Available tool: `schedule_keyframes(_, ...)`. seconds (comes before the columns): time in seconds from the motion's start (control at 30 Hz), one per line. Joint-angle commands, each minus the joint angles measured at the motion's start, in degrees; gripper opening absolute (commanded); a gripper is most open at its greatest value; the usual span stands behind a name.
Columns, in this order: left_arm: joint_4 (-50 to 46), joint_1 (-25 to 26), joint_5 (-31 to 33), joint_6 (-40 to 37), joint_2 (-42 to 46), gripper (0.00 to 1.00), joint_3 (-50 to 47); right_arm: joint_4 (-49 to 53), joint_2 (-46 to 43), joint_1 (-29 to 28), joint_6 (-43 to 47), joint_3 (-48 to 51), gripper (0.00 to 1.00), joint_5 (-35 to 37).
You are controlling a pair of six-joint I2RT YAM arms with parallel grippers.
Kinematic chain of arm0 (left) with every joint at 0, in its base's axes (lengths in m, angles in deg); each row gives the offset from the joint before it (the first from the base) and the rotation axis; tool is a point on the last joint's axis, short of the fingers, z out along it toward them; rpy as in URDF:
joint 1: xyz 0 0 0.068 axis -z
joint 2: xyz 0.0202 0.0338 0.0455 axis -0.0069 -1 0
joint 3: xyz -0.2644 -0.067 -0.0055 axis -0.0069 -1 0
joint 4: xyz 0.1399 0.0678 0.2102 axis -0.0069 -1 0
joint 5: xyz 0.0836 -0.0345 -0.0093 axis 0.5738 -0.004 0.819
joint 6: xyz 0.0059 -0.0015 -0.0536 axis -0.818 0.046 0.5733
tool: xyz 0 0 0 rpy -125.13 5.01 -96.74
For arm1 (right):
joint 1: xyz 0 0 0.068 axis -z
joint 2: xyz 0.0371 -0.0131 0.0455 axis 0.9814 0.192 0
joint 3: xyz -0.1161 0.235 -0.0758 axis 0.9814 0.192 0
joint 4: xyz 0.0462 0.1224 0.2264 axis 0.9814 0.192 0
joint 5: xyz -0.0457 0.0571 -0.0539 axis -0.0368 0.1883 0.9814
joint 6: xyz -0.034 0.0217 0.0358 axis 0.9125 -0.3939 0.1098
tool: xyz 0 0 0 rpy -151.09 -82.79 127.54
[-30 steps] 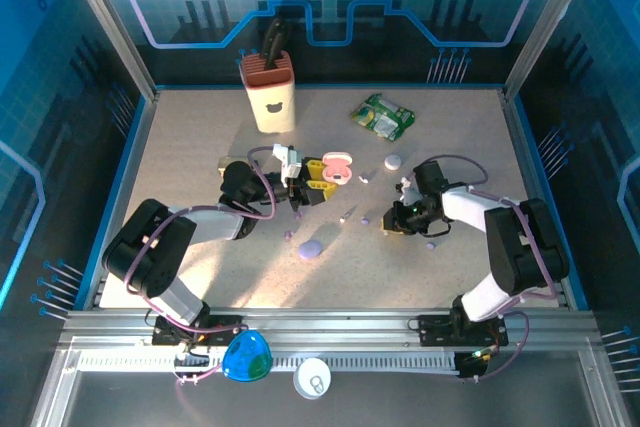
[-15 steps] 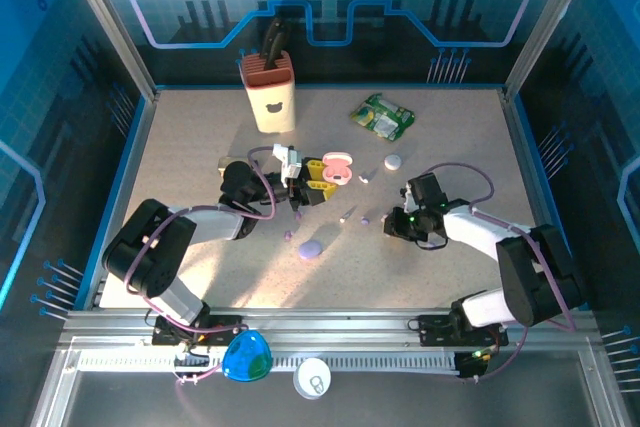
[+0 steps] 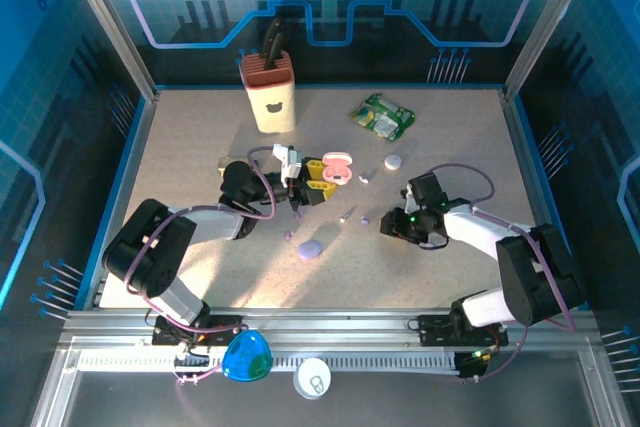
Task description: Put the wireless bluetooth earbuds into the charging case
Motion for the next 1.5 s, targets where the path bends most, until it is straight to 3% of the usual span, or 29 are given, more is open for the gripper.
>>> schedule_keyframes(0.0, 1.96, -0.43, -1.53, 0.19, -0.17, 0.39, 0.85, 1.94, 0.23, 1.83, 3.28, -1.96, 0.47, -1.62)
schedule_keyframes(0.5, 1.96, -0.40, -1.35, 0.74, 0.43, 0.39, 0.53, 0.89, 8.50, 3.13, 9.75, -5.44, 0.51, -9.54)
schedule_keyframes(0.9, 1.96, -0.34, -1.79, 1.14, 0.01, 0.39, 1.15, 0.49, 6.03, 3.08, 9.57, -2.22, 0.34, -11.85)
schedule_keyframes(1.47, 1.92, -0.36, -1.92, 1.45, 0.36, 0.39, 1.15, -3.31, 9.68, 2.51, 5.76, -1.89, 0.26, -12.74)
